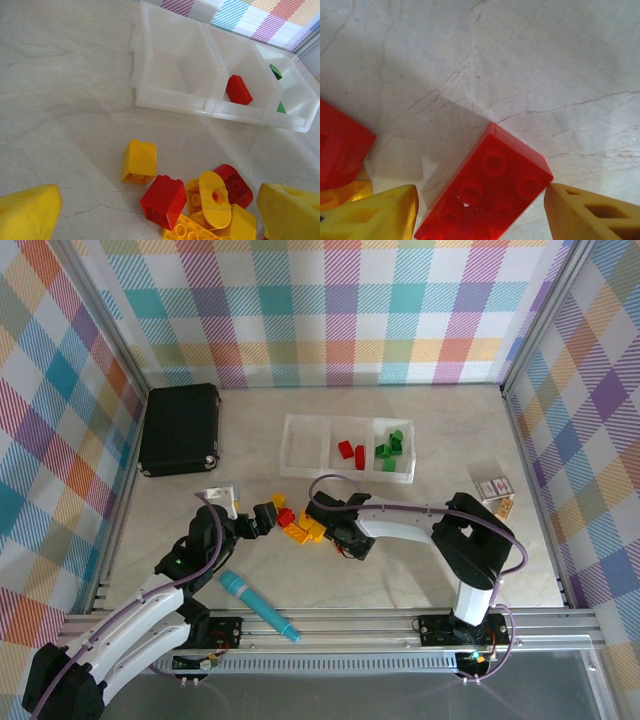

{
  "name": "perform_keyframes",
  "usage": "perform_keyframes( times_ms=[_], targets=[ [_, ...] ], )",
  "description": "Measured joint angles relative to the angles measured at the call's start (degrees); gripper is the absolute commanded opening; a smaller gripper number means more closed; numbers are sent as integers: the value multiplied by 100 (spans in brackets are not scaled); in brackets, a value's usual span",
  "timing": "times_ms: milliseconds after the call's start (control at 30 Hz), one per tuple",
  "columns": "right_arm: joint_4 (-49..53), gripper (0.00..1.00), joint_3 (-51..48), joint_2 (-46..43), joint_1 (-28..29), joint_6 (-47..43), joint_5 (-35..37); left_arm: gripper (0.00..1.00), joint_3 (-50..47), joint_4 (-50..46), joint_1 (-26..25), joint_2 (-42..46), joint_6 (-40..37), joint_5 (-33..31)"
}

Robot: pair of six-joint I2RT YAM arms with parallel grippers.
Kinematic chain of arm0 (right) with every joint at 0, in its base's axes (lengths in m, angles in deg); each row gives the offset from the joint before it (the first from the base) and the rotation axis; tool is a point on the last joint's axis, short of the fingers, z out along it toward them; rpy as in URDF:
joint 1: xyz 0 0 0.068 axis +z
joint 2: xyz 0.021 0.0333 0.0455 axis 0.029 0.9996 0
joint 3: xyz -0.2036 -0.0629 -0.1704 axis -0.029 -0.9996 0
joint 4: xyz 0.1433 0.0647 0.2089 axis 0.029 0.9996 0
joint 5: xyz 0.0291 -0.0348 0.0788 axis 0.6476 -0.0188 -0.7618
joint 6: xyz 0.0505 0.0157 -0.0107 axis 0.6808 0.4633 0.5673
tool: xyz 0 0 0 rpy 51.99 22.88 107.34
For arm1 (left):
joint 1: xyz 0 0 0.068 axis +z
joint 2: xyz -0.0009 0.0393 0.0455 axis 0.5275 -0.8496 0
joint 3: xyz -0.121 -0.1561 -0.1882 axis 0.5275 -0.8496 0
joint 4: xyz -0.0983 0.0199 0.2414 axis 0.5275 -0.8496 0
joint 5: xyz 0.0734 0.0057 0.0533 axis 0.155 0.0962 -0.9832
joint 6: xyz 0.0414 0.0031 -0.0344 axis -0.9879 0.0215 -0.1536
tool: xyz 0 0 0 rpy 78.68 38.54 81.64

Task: Sort the legos into containers by color
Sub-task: Pick up the lego from the bottom-center of the table.

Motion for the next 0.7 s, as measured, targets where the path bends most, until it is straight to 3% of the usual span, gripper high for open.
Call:
perform_keyframes(
  times_ms=[367,433,700],
  targets=[
    [39,56,24,107,31,-236,227,100,0,-140,0,-2,-81,-52],
    [48,43,26,118,39,-372,354,99,0,-140,0,-15,-81,-55],
    [50,24,177,173,31,-931,721,100,2,-164,0,-199,-76,-52]
  ],
)
